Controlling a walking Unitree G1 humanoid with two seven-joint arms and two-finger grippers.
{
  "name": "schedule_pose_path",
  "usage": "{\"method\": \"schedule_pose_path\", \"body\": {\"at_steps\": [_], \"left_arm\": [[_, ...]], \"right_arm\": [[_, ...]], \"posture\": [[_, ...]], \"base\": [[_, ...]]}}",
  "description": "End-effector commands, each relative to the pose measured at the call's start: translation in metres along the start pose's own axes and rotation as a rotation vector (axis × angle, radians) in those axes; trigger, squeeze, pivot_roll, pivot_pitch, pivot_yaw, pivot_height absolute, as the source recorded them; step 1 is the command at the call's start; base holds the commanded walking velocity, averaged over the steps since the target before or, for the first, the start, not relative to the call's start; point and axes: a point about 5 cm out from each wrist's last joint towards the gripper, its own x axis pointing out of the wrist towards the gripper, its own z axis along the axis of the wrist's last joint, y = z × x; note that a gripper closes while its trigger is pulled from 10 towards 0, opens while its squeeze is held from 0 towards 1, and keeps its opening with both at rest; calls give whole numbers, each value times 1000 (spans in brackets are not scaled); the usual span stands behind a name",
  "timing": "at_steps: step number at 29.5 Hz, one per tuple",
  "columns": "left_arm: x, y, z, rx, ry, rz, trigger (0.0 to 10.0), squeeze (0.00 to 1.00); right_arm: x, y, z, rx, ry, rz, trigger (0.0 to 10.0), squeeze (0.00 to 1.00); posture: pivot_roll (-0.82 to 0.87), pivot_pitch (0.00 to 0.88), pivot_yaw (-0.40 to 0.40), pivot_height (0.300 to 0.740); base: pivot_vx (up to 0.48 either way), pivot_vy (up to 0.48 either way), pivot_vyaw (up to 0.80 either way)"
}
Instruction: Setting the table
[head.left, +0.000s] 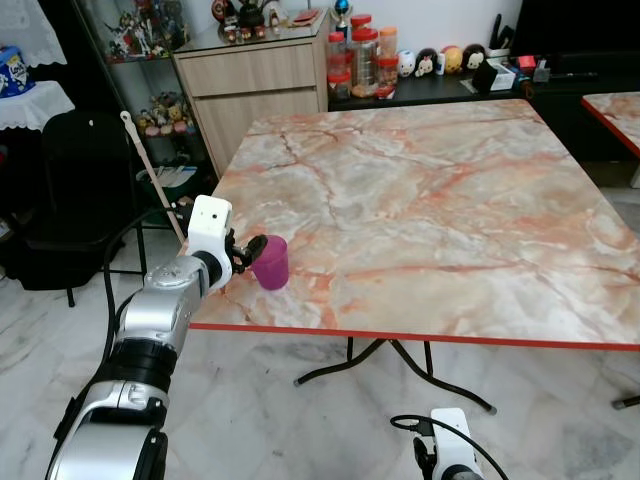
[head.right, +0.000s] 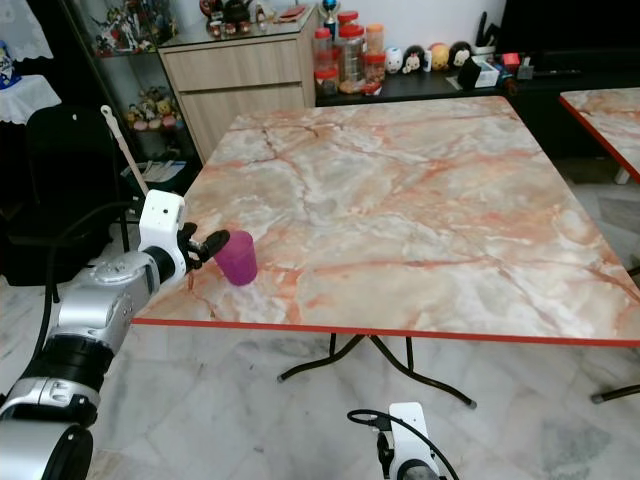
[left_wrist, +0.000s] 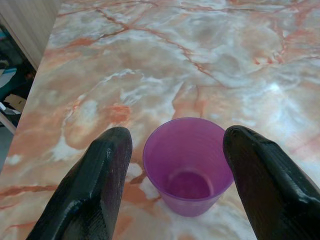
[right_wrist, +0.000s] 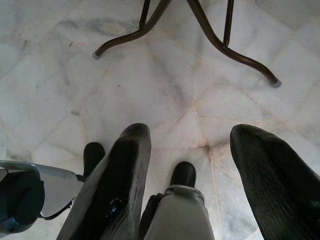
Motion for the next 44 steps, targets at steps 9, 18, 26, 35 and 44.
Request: {"method": "schedule_pose_path", "body": {"at_steps": [9,18,26,35,44], "left_arm": [[7,4,12,35,-40,74,10000,0],[0,13,43,-64,-314,183,10000,0],[-1,13,48,-76,-360,200,10000,0],[-1,12,51,-80,-388,204,10000,0],[-3,14,51,-81,-398,210,10000,0]], "right_arm": [[1,3,2,24,1,2,10000,0],[1,1,1,33,3,-7,10000,0],[0,2,0,35,9,-5,10000,0],[0,6,-1,25,14,19,10000,0],[0,7,-2,24,18,23,10000,0]], "posture": [[-10,0,137,719],[-8,0,134,719],[-9,0,135,719],[-11,0,137,719],[-8,0,134,719]], "base": [[0,0,0],[27,0,0],[267,0,0],[301,0,0],[303,0,0]]}}
